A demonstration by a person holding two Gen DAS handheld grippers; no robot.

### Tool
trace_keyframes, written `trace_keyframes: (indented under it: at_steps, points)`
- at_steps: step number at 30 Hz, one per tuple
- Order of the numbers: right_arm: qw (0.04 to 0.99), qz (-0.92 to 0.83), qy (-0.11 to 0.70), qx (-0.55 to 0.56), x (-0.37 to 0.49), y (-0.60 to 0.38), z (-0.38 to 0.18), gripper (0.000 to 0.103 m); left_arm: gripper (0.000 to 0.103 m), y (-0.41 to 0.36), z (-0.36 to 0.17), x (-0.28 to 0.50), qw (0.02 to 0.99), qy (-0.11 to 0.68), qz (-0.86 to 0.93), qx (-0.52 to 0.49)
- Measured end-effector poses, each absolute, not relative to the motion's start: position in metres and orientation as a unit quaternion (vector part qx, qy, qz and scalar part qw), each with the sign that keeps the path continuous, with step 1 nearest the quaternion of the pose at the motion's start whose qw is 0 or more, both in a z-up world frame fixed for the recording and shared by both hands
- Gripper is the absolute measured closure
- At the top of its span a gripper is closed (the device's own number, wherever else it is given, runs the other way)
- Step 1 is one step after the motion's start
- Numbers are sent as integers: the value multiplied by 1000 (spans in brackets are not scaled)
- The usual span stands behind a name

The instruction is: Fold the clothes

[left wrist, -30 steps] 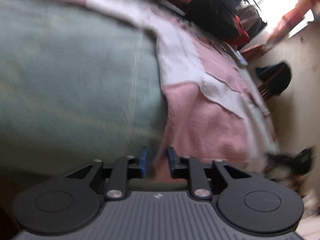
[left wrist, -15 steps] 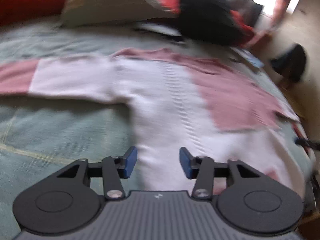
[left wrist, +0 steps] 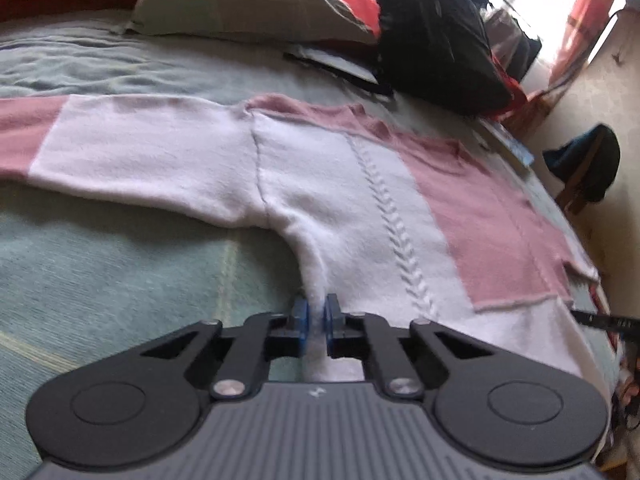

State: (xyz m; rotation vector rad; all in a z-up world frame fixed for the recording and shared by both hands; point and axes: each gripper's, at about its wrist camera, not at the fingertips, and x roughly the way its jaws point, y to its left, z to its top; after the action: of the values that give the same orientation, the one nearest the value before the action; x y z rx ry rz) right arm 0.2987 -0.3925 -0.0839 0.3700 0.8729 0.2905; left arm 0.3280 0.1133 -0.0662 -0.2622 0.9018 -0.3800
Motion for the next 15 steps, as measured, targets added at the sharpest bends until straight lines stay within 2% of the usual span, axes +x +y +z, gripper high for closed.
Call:
trace_keyframes:
  at_steps: [6,11,13,15]
  points:
    - [891,109,412,156,306,-397,-74,92,97,116,-55,342,880,426,-178,-113]
    - [907,92,398,103,277,-384,-53,84,92,114,-39,313,892,424,-154,-43]
    - [917,105,377,76,256,-372,-37,80,84,108,-23,288,901,397,-173,-8]
    - [916,143,368,73,242,-355,-29,70,64,92,-16,269,896,388,-217,11]
